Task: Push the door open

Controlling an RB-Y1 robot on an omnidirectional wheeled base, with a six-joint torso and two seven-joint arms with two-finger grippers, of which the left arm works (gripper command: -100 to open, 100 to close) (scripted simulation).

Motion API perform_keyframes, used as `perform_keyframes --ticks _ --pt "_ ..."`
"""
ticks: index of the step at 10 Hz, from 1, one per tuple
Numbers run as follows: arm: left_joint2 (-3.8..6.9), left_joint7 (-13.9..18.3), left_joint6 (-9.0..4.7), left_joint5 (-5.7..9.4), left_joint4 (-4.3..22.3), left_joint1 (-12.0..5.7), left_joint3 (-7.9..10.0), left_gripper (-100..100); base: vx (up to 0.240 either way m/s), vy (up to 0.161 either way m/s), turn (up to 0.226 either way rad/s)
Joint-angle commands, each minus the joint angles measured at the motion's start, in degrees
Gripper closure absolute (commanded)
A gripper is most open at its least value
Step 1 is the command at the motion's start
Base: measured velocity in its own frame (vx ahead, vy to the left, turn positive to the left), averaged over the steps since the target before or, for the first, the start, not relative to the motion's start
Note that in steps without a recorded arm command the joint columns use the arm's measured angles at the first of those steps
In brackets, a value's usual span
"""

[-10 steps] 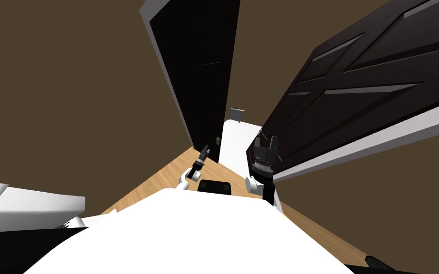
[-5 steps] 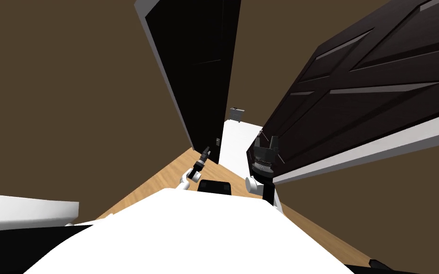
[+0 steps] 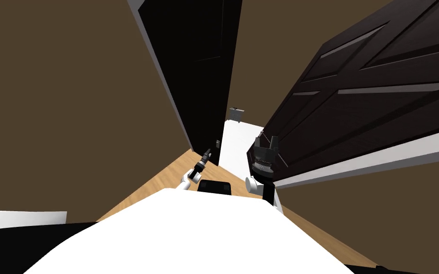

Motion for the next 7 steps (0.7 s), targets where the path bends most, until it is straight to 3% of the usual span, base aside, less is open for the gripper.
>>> perform_keyframes --ticks 1,5,7 --pt "-0.24 -0.1 -0.41 -0.05 1.66 -0.58 -0.12 -100 0.065 0.009 -0.001" --pt "-0.46 0.31 -1.19 -0.33 8.11 -2.98 -1.07 -100 0.08 0.02 -0.013" --pt "-0.55 0.42 -1.41 -0.41 9.93 -3.66 -1.34 -100 0.099 0.011 -0.009"
